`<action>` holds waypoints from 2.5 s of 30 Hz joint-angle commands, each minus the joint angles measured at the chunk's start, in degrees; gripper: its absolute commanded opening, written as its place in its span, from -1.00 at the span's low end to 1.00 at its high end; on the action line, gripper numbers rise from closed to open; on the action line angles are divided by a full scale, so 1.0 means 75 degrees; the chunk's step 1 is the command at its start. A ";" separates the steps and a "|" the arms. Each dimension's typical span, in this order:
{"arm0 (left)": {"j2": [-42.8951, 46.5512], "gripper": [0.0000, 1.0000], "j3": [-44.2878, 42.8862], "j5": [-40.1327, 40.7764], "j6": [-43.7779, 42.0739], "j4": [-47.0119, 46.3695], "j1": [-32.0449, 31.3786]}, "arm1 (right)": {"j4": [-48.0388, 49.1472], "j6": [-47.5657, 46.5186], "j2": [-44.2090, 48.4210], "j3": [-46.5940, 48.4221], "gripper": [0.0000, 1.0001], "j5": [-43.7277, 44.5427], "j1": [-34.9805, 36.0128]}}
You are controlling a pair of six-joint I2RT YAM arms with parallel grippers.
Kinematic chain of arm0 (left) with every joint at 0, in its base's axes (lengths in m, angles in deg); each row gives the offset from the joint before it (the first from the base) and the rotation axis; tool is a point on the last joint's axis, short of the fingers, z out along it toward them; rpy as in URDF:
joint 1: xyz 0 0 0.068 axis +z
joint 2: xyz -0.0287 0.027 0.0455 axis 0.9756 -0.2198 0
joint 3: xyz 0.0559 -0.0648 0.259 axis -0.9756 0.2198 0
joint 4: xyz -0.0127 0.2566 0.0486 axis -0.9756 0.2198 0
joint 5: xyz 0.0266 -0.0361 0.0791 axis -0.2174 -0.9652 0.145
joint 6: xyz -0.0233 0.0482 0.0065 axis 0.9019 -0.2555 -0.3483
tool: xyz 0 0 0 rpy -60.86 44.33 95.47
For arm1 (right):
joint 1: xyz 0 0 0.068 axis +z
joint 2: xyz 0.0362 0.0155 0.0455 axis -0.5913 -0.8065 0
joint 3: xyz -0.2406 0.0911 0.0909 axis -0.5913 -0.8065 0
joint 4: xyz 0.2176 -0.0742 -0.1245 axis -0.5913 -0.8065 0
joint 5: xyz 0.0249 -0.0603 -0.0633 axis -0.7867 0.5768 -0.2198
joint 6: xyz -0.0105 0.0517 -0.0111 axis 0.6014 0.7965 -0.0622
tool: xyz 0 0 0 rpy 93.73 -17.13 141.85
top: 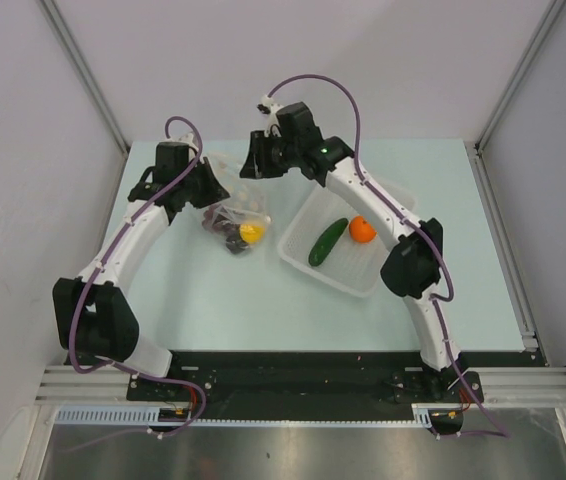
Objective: Open the zip-top bag and remove the fake food
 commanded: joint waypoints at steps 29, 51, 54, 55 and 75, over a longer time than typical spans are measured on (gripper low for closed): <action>-0.0103 -1.00 -0.0397 -0.0587 -0.0093 -0.0319 -0.0152 | -0.0817 -0.0926 -0.1690 -0.0244 0.26 0.0198 0.0421; -0.0478 -1.00 -0.1230 -0.1407 0.0376 -0.0494 -0.0257 | 0.0307 -0.1032 -0.1608 -0.1264 0.53 -0.1971 0.0327; -0.0455 -1.00 -0.1019 -0.1431 0.0317 -0.0460 -0.0269 | 0.0389 -0.0892 -0.1831 -0.1182 0.55 -0.1960 0.0338; -0.0431 -1.00 -0.0891 -0.1396 0.0294 -0.0448 -0.0269 | 0.0540 -0.0845 -0.1843 -0.1205 0.55 -0.1937 0.0339; -0.0490 -1.00 -0.0666 -0.1478 0.0364 -0.0554 -0.0304 | 0.1714 -0.0013 -0.2124 -0.1838 0.25 -0.2463 0.0374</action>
